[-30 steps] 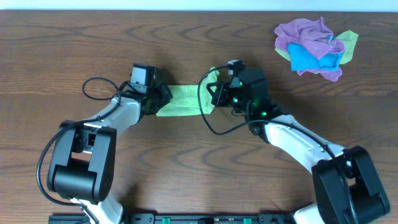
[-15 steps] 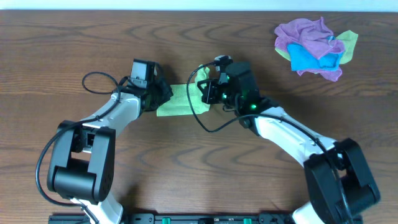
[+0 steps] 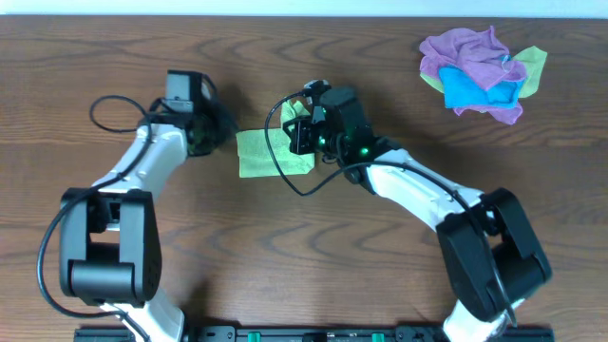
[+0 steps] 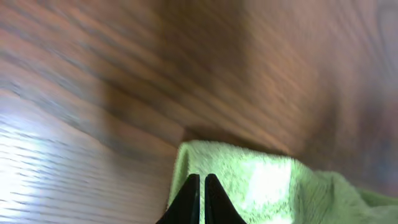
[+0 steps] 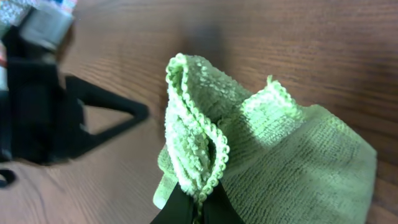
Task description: Fold the cloth
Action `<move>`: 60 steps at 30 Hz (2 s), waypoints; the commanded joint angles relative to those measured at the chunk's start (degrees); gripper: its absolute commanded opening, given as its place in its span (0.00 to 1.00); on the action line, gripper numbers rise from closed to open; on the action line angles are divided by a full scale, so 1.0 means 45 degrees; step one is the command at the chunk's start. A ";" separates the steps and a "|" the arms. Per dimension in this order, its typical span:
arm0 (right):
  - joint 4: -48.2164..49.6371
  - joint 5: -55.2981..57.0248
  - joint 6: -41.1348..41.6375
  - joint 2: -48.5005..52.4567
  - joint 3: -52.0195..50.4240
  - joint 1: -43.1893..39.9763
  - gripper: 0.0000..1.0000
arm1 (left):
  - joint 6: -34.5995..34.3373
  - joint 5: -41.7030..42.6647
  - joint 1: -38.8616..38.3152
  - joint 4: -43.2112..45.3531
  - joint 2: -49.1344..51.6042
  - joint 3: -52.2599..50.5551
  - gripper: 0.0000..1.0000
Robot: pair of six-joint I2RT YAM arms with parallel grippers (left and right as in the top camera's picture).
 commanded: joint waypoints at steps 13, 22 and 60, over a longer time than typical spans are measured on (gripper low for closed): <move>-0.1020 -0.0194 -0.0568 0.2516 0.2817 0.1059 0.01 | 0.0928 -0.0044 0.1205 -0.0578 -0.0015 0.0670 0.06; -0.1205 -0.0199 -0.0573 0.2817 0.2822 0.1341 0.01 | 0.0923 -0.0044 0.1370 -0.0583 -0.0015 0.0680 0.05; -0.3784 -0.1379 -0.2176 0.0913 0.2968 -0.0238 0.99 | 0.0884 -0.0175 0.2225 -0.1948 -0.0996 0.1141 0.61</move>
